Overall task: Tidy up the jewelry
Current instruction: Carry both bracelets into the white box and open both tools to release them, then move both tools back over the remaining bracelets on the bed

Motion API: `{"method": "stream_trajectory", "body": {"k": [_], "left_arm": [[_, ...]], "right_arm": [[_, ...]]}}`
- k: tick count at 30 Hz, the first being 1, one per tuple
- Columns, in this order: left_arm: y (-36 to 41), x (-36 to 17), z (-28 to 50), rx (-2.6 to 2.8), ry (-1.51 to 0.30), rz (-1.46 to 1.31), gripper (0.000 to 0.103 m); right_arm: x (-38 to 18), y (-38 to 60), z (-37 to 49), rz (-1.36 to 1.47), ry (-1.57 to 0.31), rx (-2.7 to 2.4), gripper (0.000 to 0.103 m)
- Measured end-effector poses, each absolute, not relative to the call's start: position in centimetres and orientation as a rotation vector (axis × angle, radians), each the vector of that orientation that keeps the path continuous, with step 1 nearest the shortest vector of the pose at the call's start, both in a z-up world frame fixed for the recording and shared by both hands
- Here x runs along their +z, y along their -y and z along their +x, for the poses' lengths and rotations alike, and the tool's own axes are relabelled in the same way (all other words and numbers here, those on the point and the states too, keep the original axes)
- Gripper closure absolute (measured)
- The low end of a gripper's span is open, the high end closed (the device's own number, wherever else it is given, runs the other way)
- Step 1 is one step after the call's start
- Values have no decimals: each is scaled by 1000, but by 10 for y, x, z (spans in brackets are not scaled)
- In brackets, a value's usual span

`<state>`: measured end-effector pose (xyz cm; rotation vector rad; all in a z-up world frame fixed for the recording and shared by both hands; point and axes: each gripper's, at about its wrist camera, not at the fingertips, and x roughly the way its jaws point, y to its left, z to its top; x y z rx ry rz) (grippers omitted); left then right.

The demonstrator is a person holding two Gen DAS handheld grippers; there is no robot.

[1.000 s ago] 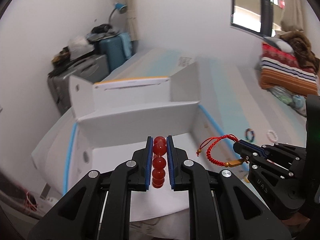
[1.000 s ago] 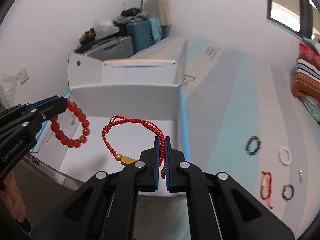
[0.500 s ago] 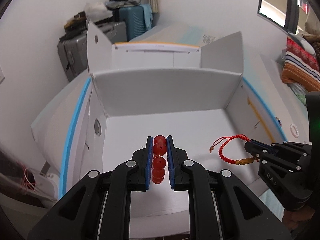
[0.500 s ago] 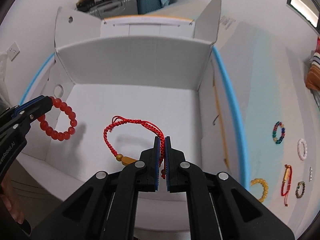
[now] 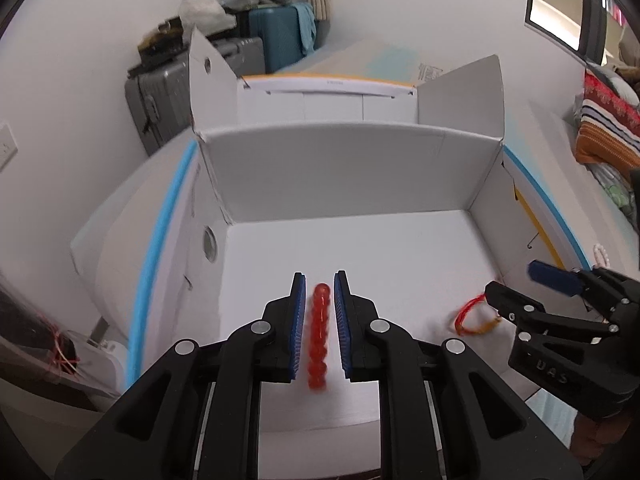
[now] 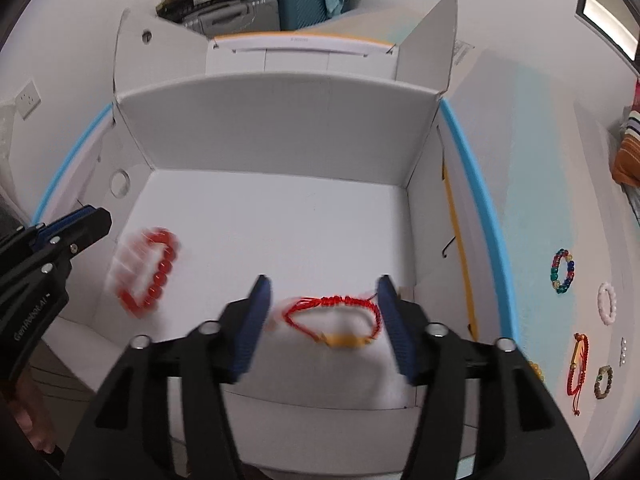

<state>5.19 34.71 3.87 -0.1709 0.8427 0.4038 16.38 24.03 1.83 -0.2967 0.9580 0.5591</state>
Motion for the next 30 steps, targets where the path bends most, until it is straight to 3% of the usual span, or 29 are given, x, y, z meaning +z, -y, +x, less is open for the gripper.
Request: {"method": "stream_trajectory", "body": {"k": [1,3,8,10,15,18,30], "left_arm": [[-346,42,51,405,-837,-170,81],[-343,49,48,410,-815,-168,56],[-328,66,39,428,-767,-146,33],[-323,70,36,426,-756,-145,30],[-307,80,29,415,-724,-155,10],[-293,85,27,400,-708,-150,6],[-231,93,35,308,-686,-115,6]], "right_arm": [[22,-238,163,-291,-951,560,37],[29,-236,159,-283,-937,558,33],[49,-214,153,-253,-891,550,18],[56,-202,151,-236,-875,539,16],[70,-182,150,-211,-826,514,8],[76,-165,149,-189,-811,502,8],[96,-89,140,-157,-756,416,8]]}}
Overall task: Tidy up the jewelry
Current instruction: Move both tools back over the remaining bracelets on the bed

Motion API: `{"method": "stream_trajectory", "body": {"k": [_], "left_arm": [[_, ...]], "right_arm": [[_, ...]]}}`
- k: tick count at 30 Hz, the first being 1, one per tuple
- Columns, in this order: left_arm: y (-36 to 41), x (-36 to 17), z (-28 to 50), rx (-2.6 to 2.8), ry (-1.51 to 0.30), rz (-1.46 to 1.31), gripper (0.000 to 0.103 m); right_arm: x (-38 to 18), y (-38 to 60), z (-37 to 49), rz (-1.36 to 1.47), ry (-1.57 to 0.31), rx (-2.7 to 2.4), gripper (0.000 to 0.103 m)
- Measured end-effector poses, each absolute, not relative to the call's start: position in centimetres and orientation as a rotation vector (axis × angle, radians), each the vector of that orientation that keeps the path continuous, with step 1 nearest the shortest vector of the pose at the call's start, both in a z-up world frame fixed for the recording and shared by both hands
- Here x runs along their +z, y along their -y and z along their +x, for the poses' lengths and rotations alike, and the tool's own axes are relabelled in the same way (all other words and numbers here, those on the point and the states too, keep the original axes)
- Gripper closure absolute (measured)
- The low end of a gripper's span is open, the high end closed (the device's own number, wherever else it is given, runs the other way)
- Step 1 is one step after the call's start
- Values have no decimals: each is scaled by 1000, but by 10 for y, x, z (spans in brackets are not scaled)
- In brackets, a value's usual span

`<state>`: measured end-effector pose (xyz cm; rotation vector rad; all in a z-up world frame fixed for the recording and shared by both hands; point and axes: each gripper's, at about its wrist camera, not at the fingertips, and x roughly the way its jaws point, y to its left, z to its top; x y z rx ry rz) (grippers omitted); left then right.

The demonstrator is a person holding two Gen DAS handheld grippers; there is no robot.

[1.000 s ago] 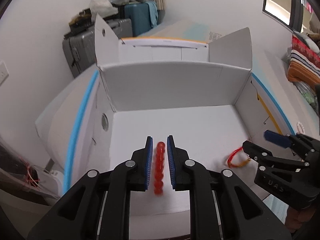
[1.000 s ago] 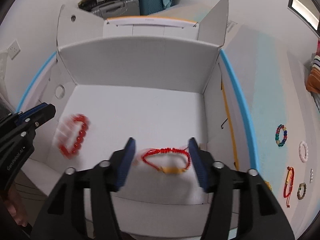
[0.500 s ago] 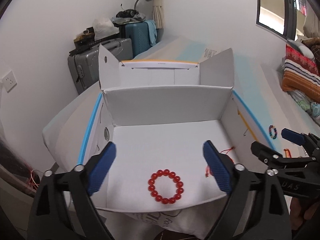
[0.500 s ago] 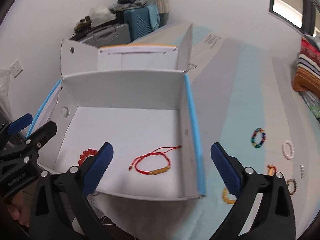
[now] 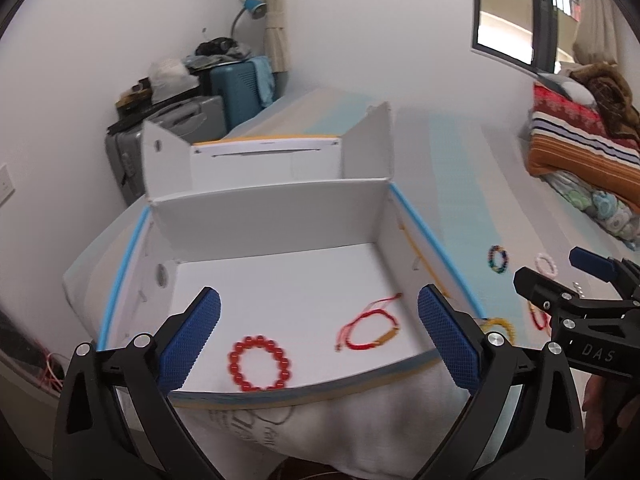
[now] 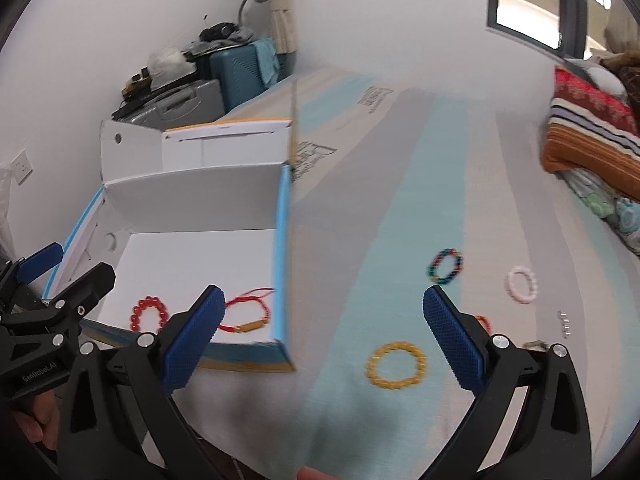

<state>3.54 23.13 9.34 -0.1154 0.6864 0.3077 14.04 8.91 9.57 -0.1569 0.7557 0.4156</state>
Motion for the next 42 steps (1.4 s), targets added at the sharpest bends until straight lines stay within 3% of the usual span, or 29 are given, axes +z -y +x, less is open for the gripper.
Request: {"method": "stream_trajectory", "body": {"k": [21,30,42], "left_arm": [[-69,67,89,35,-711,-20,6],[-19,30,117,-41,-752,0,6],[-11,-38,152,-44,-832,-20,6]], "right_arm": [[89,96,158,-25,-766,189,8],[64,159,168,25,-801,123,8],[-4,195,198,59,-902,57,8]]}}
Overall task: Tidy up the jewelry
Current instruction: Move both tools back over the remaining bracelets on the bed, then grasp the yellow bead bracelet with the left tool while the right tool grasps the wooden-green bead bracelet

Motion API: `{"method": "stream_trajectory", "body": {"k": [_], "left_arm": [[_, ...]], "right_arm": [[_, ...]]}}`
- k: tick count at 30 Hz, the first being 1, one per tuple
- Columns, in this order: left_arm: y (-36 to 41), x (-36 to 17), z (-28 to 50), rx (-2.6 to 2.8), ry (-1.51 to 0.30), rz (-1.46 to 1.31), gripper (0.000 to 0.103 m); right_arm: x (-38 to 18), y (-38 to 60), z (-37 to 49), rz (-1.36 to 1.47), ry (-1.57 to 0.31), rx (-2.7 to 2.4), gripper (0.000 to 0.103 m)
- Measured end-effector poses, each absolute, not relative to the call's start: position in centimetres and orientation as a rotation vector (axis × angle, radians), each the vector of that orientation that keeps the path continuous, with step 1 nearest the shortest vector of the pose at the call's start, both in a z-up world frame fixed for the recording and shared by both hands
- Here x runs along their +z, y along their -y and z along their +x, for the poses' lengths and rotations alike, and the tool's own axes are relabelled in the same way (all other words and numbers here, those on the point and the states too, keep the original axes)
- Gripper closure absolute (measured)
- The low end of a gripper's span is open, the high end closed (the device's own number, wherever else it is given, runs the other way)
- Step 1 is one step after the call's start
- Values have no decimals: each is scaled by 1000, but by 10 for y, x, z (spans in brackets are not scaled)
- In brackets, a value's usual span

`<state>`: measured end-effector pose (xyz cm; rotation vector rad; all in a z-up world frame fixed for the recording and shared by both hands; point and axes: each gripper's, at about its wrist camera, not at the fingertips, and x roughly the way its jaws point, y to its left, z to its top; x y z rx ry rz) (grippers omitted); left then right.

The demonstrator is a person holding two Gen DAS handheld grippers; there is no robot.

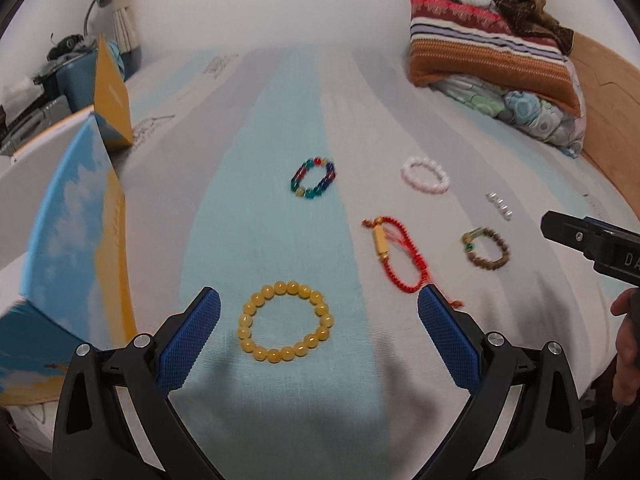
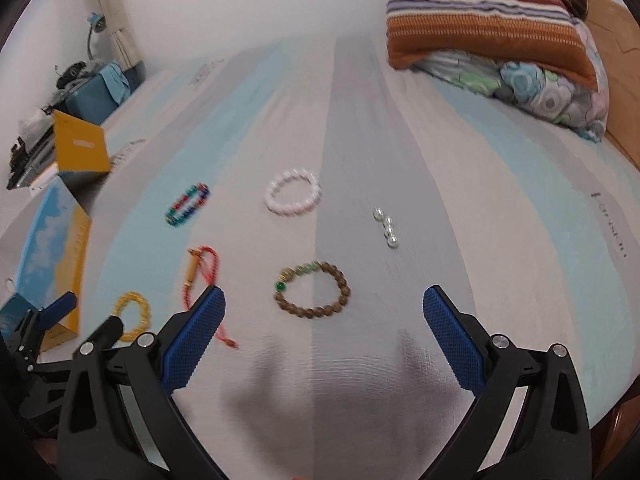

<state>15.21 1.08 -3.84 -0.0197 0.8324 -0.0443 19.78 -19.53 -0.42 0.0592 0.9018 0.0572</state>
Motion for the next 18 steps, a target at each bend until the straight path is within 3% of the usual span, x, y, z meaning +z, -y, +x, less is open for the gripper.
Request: {"method": "stream_trajectory", "body": {"k": [4,13,18], "left_arm": [[-17,-52,160,-38,-843,-22,6],[-24,-74,177,-51,-866,-30,7],[-25,-85,181,-40,-896,-28,16]], "right_arm": [[-25,197,208,53,-933,43,8],[-58,199,233,59,-994,26,22],[-69,202,240,70,-1023,23,33]]}}
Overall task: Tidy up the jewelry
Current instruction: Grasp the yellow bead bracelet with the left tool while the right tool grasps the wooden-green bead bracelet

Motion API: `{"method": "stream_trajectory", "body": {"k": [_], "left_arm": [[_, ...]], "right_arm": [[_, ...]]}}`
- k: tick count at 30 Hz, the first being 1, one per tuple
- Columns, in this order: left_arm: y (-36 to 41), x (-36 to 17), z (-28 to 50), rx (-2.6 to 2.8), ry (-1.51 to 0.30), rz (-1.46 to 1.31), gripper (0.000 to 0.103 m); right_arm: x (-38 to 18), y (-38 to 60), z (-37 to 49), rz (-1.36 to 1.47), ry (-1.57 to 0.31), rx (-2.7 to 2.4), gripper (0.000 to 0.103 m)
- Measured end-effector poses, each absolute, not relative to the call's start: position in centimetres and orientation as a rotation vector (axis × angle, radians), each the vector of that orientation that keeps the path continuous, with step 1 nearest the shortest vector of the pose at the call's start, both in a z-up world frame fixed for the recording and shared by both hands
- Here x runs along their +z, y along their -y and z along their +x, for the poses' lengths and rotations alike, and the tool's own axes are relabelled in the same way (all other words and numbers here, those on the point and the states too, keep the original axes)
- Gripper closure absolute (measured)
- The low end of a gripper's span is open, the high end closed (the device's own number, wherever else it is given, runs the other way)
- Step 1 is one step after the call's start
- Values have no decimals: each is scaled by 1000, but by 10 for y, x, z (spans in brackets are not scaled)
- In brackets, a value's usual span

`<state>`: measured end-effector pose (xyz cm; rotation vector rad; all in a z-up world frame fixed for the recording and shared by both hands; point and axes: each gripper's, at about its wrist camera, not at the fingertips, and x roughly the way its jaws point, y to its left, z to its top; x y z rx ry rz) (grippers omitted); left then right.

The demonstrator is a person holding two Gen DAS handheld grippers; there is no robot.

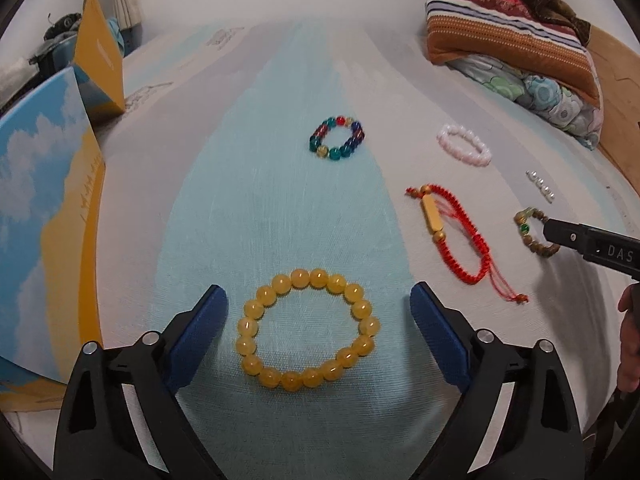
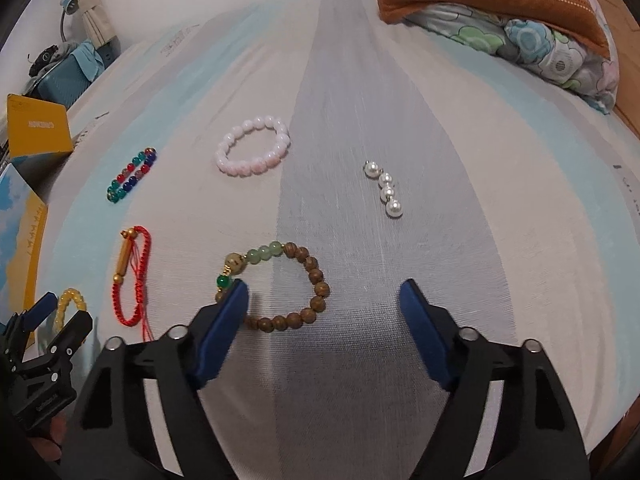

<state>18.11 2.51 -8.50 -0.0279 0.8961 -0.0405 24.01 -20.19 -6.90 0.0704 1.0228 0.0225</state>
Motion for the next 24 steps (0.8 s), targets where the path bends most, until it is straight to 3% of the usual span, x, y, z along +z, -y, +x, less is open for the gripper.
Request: {"method": "stream_trajectory", "body": {"k": [4,7,13,15,20,24], "left_arm": [[-25,-87,179,-20,-894,-8,23],[-27,-87,179,-17,-896,-12,34],[-29,-87,176,-25,-902,-15,61],[-28,-87,175,-38,-908,-14,80],[-29,-85,172,-59,-922,-24,84],[-30,-82,169,-65,-920,-37,84]], "right_arm": [[-74,201,242,62,-1039,19,49],[-76,199,241,51,-1037,7,58],[-78,194,239,23,-1034,8,79],[-78,191,238,11,-1028,8,83],[-77,188,234,6,-1018,8,95],[-73,189,230,27,-1004,12,96]]}}
